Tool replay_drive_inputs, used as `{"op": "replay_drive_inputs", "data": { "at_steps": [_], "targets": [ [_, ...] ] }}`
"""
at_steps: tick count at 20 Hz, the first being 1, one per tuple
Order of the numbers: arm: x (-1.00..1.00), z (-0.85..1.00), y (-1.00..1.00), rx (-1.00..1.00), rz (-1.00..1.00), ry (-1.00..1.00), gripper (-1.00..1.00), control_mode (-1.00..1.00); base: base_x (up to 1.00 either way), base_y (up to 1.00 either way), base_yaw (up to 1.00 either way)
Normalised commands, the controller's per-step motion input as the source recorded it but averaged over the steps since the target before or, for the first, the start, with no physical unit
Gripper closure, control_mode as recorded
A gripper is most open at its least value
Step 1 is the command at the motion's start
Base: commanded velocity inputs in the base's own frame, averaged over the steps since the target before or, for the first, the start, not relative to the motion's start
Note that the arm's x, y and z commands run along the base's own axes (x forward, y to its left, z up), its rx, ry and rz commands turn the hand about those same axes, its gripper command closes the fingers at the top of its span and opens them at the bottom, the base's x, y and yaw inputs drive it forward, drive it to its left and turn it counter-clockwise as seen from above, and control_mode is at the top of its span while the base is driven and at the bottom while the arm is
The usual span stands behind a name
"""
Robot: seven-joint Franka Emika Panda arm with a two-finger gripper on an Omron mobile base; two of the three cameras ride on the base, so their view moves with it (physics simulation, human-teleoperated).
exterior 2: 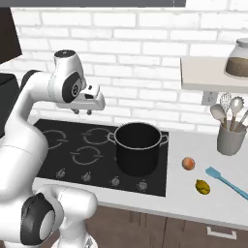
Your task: Put the lemon and onion in the pot. Retrieve the spatula and lightly stir the vegetables in the pot.
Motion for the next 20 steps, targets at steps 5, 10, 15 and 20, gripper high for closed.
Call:
{"op": "replay_drive_inputs", "data": {
  "at_steps": [5, 10, 15, 20],
  "targets": [
    [0.00, 0.00, 0.00, 0.00, 0.00, -0.01, -1.00, 1.00, -0.04, -0.19, 0.00],
    [0.00, 0.00, 0.00, 0.00, 0.00, 0.00, -1.00, 1.00, -0.01, -0.75, -0.01],
    [0.00, 0.00, 0.00, 0.00, 0.00, 0.00, -1.00, 1.00, 0.00, -0.86, 0.00],
    [0.00, 0.00, 0.00, 0.00, 0.00, 0.00, -1.00, 1.00, 0.04, -0.71, 0.00]
  ]
}}
